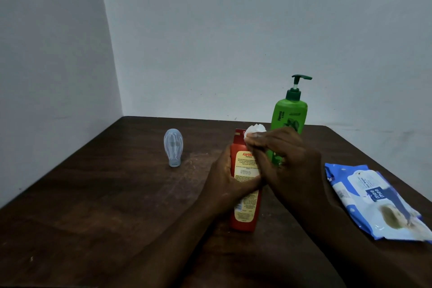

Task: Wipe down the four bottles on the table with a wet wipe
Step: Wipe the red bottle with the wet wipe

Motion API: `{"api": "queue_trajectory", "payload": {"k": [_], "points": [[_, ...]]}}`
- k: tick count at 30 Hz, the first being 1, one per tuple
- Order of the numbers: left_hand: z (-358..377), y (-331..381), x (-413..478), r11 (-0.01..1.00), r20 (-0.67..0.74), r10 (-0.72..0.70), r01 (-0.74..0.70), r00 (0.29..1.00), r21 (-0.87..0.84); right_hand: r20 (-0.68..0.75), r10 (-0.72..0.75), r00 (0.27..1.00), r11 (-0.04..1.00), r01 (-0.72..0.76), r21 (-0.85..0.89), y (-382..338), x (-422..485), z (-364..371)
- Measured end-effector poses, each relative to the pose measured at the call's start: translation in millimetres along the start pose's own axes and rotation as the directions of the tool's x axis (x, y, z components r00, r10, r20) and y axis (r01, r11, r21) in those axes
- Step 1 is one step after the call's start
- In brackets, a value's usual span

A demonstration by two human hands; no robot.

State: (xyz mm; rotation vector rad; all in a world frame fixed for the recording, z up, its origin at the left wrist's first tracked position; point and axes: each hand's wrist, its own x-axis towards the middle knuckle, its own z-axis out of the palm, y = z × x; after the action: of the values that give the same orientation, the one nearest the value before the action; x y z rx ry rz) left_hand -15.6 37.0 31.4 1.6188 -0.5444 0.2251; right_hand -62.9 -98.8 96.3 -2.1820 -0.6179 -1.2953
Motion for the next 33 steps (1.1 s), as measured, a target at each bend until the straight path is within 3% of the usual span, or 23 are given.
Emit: {"api": "queue_trajectory", "payload": {"k": [5,11,20,28,33], "points": [[4,-4,0,0.996,-0.029,0.058,-0.057,0.998,0.063,0.106,-0.047,0.993,0.998,0.051,-0.036,-8,12,12],[4,-10,5,0.992,-0.029,0.064,-0.060,0.998,0.108,0.294,0.023,0.955,0.999,-0.013,-0.037,-14,24,25],[3,3,1,0.998,0.027,0.017,-0.019,0.999,0.065,0.083,0.047,0.995,0.996,-0.053,0.072,-1,7,-4],[5,1,-1,0.999,0.025,0.001,-0.002,1.000,0.047,0.052,0.167,0.985,0.971,-0.173,0.163,13,-6,-14],[4,3,-1,0.999,0.010,0.017,-0.017,1.000,0.031,0.060,0.102,0.993,0.989,-0.108,0.105,8,-5,-14]]}}
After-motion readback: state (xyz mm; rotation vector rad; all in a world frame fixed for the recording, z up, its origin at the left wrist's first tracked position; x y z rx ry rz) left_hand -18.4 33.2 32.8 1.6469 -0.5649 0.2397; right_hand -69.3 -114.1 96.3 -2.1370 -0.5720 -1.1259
